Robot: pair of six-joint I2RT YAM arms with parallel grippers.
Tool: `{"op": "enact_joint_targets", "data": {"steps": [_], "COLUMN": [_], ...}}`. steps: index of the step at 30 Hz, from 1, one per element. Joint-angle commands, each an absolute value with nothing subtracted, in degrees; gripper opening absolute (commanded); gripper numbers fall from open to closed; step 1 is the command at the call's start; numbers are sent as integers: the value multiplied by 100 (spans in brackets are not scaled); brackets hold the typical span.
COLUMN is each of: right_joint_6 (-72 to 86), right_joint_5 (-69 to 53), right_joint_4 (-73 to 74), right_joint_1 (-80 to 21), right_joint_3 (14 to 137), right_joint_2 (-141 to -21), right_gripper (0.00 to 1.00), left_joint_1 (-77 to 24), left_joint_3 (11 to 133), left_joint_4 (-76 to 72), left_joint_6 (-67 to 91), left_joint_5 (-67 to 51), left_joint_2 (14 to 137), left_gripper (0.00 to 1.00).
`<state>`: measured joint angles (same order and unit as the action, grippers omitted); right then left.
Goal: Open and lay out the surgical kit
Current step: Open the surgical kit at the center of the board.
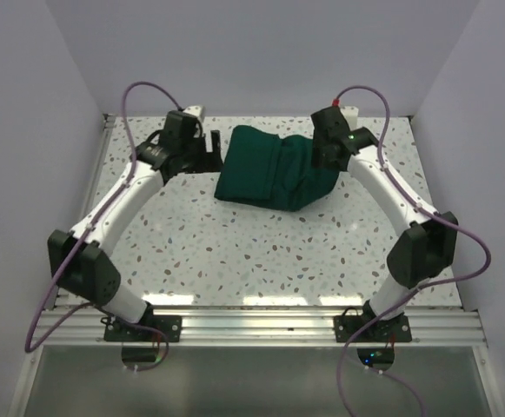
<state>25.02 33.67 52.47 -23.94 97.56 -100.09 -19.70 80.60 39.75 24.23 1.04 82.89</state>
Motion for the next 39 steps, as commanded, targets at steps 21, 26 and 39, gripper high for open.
{"op": "enact_joint_targets", "data": {"steps": [21, 26, 39], "right_joint_6": [2575, 2654, 2742], "right_joint_5": [2628, 2479, 2303], "right_joint_4": [5932, 6090, 6012], "right_joint_1": [-2320, -2320, -2320], "right_joint_3": [7743, 7840, 7857], "right_joint_2": [-7208, -7058, -7383], "right_gripper": [99, 99, 99], "left_joint_1": [-4737, -4641, -4422], "left_joint_3": [12701, 11963, 12463], "left_joint_4": [5124, 4519, 3823], "left_joint_6": [2117, 2198, 1424], "left_joint_5": [3348, 3507, 2558], "left_joint_2": [14150, 13493, 12278], "left_gripper": [89, 88, 89]}}
